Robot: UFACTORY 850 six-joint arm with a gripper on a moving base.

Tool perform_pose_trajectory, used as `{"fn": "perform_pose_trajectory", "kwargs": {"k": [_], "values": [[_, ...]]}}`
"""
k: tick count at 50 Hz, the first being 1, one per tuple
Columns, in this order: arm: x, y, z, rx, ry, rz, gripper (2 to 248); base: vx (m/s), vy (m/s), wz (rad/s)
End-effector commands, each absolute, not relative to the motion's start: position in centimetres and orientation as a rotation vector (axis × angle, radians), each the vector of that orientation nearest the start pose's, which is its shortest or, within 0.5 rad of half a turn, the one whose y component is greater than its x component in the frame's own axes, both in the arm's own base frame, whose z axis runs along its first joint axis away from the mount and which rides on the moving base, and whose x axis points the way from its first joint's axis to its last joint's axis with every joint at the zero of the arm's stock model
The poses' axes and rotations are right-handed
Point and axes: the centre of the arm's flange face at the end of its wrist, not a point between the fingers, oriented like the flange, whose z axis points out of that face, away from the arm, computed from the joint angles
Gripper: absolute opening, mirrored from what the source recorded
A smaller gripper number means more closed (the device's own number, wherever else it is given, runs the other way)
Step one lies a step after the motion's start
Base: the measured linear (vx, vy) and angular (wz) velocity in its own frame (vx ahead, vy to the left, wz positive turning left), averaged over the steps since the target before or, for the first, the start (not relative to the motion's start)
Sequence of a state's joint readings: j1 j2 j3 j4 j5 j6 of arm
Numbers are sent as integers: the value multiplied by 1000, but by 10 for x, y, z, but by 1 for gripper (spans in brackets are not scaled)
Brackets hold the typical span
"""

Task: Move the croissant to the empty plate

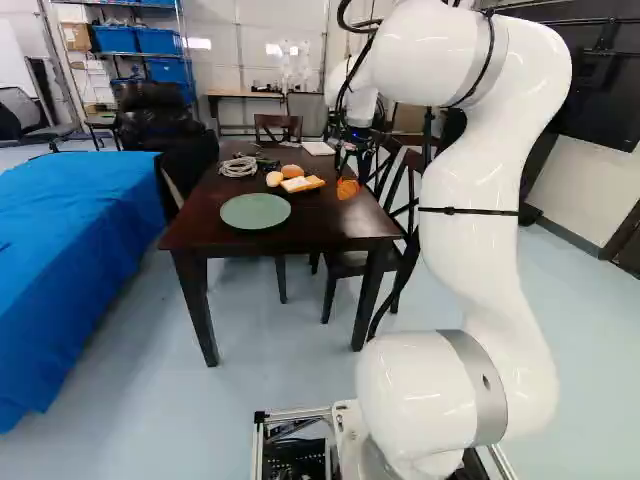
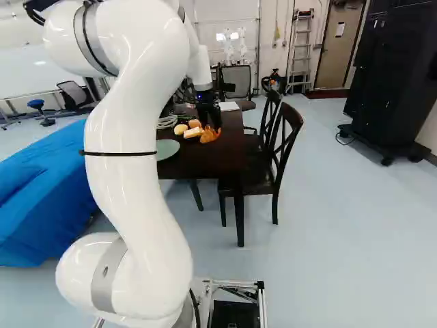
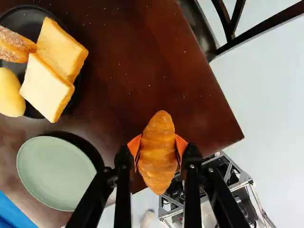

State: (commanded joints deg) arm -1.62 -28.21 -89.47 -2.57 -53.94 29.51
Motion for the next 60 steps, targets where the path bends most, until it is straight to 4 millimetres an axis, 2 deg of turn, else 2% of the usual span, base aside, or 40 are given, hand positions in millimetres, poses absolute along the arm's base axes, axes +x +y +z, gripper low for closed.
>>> {"fn": "perform_pose_trajectory", "kwargs": {"k": [60], "values": [[670, 103, 545, -3068, 518, -266, 108, 0, 0, 0]]}}
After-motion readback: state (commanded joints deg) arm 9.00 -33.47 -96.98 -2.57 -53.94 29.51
